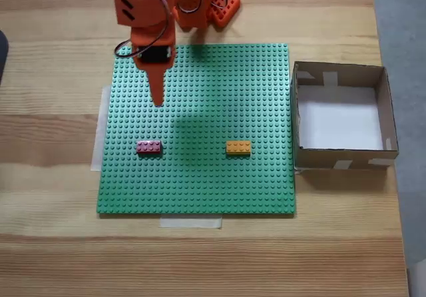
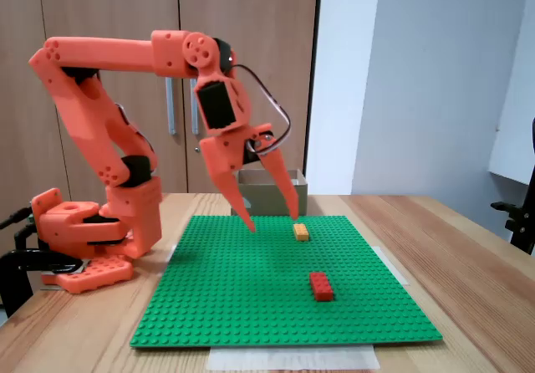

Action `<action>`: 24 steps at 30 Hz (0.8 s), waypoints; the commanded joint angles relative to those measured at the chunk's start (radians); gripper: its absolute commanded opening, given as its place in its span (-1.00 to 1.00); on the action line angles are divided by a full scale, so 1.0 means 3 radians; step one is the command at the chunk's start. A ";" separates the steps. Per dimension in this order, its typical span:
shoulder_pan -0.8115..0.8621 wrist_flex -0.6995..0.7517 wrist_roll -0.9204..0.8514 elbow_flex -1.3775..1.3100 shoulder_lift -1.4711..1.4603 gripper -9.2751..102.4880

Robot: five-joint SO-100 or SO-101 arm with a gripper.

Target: Pick the red lego block and put it in the box.

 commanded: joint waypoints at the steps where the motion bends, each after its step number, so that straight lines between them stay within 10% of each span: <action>1: 0.0000 0.0036 0.0005 -0.0307 -0.0174 -0.35; 24: -0.0036 0.0557 0.0128 -0.1350 -0.1319 -0.20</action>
